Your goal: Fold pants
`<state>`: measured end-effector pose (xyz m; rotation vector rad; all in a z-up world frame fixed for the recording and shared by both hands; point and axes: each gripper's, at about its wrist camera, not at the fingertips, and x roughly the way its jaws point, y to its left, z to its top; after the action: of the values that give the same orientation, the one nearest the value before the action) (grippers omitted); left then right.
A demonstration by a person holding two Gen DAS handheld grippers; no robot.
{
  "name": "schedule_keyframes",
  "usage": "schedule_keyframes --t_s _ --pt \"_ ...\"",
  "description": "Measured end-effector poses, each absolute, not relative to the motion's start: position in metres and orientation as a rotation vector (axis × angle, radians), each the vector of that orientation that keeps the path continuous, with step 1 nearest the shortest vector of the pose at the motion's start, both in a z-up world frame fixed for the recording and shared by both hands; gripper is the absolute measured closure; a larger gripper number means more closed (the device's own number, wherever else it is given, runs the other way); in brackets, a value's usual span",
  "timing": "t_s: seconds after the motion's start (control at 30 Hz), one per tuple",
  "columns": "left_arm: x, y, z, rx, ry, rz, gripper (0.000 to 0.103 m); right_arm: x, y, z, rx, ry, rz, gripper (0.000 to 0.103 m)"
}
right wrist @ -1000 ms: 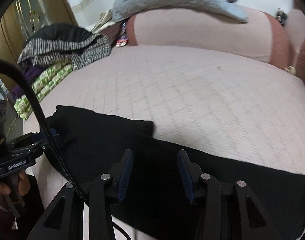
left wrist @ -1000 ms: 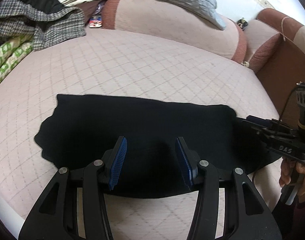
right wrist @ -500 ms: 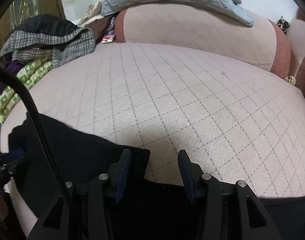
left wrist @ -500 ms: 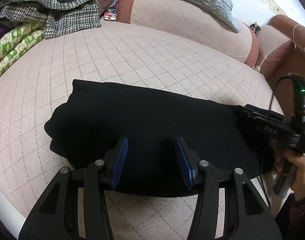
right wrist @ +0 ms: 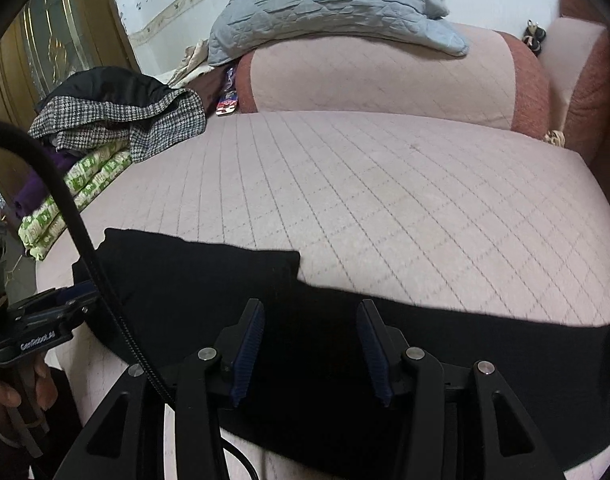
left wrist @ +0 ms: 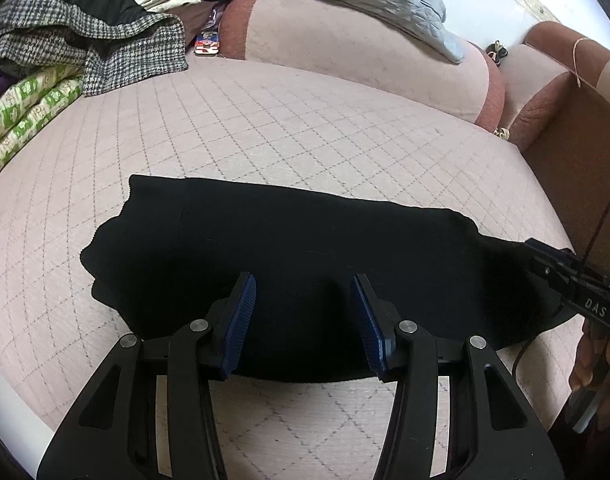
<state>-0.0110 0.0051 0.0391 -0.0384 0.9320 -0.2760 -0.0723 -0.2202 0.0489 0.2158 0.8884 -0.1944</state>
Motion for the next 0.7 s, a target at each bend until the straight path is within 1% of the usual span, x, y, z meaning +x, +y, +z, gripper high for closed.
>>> schedule_keyframes --t_s 0.3,0.5,0.7 --pt "-0.017 -0.015 0.043 0.004 0.903 -0.266 0.054 -0.101 -0.222 0.045 0.237 0.893 -0.217 0.056" --pt "-0.025 -0.038 0.049 0.062 0.873 -0.29 0.054 -0.131 -0.239 0.053 0.281 0.886 -0.273 0.056" --pt "-0.029 -0.066 0.053 0.063 0.872 -0.364 0.054 -0.161 -0.262 0.063 0.295 0.89 -0.355 0.056"
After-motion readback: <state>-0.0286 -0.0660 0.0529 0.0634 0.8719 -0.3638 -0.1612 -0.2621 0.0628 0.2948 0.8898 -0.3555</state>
